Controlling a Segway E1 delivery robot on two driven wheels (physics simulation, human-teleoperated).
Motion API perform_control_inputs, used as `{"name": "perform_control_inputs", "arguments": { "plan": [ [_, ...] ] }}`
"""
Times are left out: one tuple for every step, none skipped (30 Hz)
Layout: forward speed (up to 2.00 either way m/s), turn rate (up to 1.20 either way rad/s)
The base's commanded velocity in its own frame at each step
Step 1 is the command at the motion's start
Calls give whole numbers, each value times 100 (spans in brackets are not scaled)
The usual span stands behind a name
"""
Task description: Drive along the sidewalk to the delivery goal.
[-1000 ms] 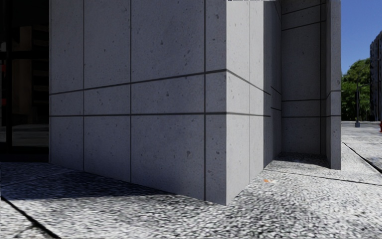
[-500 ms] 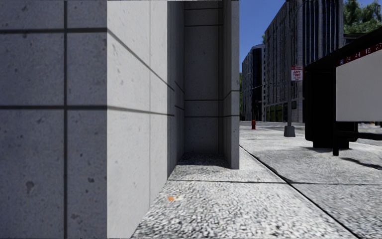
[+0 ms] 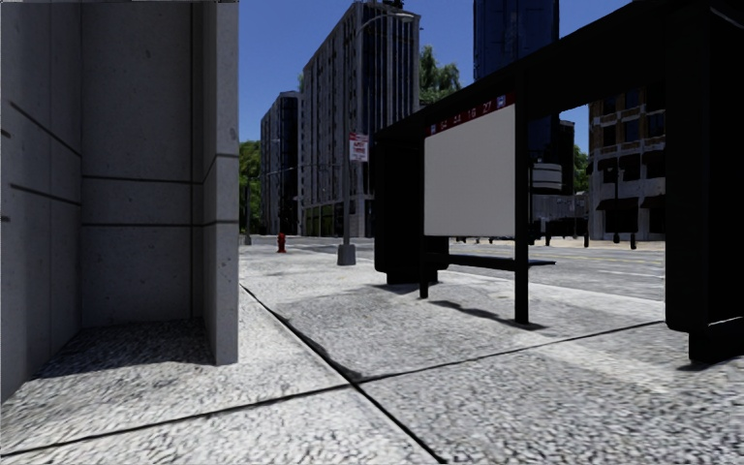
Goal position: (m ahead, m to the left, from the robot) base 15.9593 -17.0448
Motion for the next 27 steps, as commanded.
{"name": "perform_control_inputs", "arguments": {
  "plan": [
    [149,-106],
    [149,-105],
    [149,-99],
    [149,0],
    [149,0],
    [149,0],
    [149,0],
    [149,0],
    [149,0],
    [149,0],
    [149,0],
    [149,0],
    [149,0],
    [149,21],
    [149,38],
    [149,38],
    [149,57],
    [149,64],
    [149,66],
    [149,68],
    [149,68],
    [149,72],
    [150,76],
    [151,77],
    [152,77],
    [152,77],
    [153,78]
  ]
}}
